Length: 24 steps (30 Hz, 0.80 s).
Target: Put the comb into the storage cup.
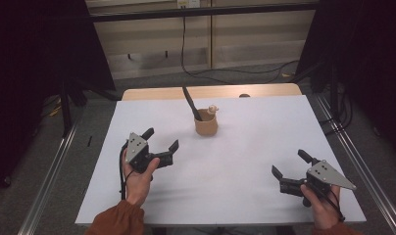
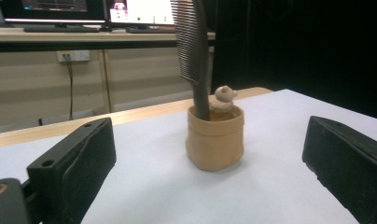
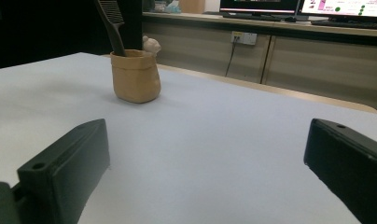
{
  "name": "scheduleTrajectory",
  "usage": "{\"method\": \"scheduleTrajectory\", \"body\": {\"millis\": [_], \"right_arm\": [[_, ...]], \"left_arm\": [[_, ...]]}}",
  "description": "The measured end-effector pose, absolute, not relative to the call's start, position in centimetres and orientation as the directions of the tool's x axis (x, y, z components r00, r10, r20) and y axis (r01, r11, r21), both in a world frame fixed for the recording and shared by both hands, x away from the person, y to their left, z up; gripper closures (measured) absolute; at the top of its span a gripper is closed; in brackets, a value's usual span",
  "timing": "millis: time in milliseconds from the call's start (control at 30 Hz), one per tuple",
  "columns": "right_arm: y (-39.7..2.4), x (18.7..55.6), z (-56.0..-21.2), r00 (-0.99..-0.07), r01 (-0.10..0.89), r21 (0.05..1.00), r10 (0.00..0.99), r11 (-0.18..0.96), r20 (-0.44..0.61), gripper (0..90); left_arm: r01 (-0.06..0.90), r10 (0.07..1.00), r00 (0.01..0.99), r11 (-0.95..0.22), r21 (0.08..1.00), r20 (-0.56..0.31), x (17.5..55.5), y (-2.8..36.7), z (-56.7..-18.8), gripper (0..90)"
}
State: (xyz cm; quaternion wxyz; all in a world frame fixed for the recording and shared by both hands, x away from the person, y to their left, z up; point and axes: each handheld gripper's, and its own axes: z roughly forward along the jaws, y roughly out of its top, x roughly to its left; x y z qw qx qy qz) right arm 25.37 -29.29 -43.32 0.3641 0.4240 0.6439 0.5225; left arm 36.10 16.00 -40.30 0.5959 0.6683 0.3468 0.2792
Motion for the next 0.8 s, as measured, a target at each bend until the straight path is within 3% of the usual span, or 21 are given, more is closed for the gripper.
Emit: {"method": "scheduleTrajectory", "body": {"millis": [800], "right_arm": [[-29.3,25.4,-43.3,-0.366,0.161,0.983,0.930,0.091,-0.026,0.0]], "left_arm": [[0.151,0.836,0.548,-0.085,0.985,-0.011,32.5,19.0,-41.6,2.6]]}}
